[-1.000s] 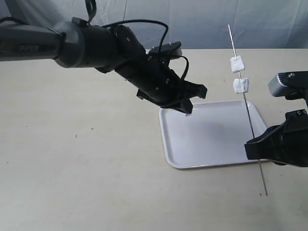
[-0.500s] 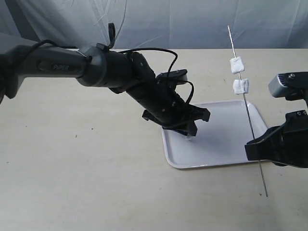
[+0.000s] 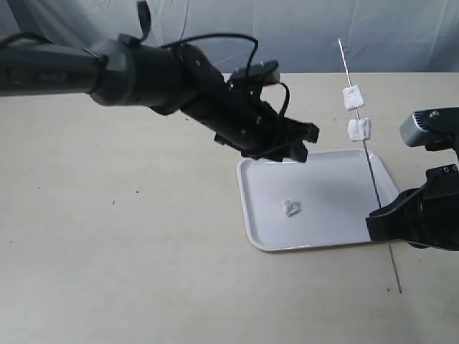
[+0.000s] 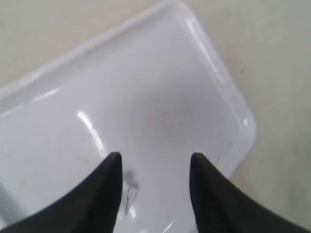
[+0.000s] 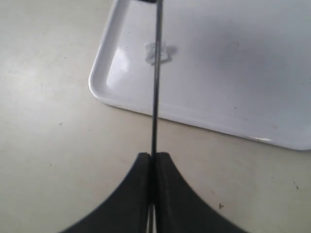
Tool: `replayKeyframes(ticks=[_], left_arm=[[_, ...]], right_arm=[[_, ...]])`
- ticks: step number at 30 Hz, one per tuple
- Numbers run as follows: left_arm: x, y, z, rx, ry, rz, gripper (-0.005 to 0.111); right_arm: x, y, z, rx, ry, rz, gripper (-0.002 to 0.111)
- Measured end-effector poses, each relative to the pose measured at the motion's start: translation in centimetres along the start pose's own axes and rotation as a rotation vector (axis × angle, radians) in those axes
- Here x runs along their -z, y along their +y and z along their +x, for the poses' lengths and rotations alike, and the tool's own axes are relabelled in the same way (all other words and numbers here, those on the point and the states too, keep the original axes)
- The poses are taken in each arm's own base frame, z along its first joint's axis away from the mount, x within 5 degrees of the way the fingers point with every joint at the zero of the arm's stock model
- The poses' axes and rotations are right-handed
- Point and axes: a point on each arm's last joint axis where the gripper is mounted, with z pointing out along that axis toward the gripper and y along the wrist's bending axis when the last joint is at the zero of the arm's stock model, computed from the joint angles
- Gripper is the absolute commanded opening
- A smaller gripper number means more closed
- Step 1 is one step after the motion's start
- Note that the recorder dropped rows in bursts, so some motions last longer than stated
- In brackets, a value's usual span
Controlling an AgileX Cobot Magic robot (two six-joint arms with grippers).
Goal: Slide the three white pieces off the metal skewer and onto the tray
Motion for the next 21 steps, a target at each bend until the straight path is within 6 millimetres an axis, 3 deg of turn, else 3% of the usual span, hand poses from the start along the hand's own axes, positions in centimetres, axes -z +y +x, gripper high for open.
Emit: replayKeyframes(ticks=[4,7,14,21], left_arm=[[3.8,-0.5,-1.8,-0.036,-0.065,0.053,0.043],[5.4,-0.3,-2.3,-0.051,-0.058,0.159,0.043],[8.4,-0.5,-2.6,-0.169,-0.056,0.543,0.043],[9.6,0.7,-2.5,-0.205,-0.171,0.685,0.043]], right_arm=[[0.0,0.0,0.0,0.0,0.002,-0.001,-0.001],[0.0,0.1,0.0,-0.015,0.004,-0.013,-0.001],[0.4,1.0,-0.1,-0.03,-0.031,-0.101,-0.001],[0.7,1.7,-0.2,-0.035,-0.043,-0.173,-0.001]])
